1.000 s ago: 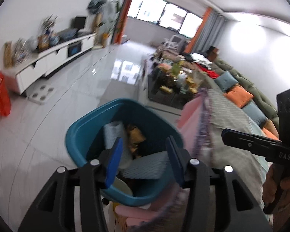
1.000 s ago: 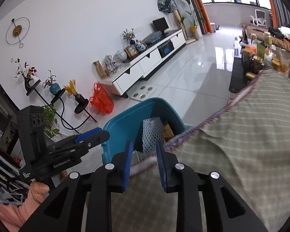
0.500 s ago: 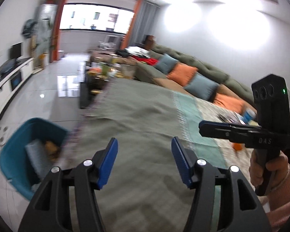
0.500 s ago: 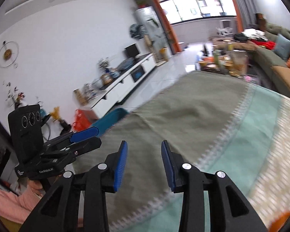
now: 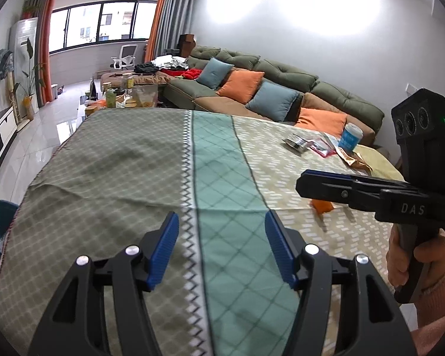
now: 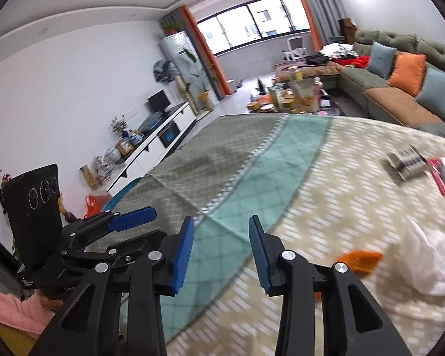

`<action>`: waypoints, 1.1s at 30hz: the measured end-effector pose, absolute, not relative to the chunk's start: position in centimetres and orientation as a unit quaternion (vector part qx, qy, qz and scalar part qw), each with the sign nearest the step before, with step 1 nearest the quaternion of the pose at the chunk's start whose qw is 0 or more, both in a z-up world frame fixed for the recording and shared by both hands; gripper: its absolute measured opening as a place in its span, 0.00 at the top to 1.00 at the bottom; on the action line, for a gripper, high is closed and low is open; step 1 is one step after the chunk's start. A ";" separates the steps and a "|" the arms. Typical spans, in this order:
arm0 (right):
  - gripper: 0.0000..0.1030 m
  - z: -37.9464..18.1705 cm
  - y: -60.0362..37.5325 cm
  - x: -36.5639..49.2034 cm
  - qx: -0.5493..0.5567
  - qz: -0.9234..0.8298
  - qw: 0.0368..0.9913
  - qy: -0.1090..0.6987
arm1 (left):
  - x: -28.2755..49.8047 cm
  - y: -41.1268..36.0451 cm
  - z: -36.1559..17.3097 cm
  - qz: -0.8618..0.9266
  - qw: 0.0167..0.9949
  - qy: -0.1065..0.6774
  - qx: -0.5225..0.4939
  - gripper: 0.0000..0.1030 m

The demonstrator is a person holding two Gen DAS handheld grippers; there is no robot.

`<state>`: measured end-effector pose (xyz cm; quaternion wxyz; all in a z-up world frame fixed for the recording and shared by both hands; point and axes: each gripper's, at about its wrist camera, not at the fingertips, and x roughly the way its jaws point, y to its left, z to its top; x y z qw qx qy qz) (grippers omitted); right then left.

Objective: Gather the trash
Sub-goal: 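Move both tools back over the bed toward the tissue and orange peel, then grasp an orange peel with the left tool while the right tool grasps the white tissue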

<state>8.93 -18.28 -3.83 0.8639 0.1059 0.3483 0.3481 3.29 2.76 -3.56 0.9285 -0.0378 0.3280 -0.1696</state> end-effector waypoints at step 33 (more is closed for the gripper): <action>0.42 -7.7 -33.8 9.4 0.151 0.146 0.902 0.378 | 8.7 -10.0 -6.4 -0.308 0.857 0.412 -0.026 0.51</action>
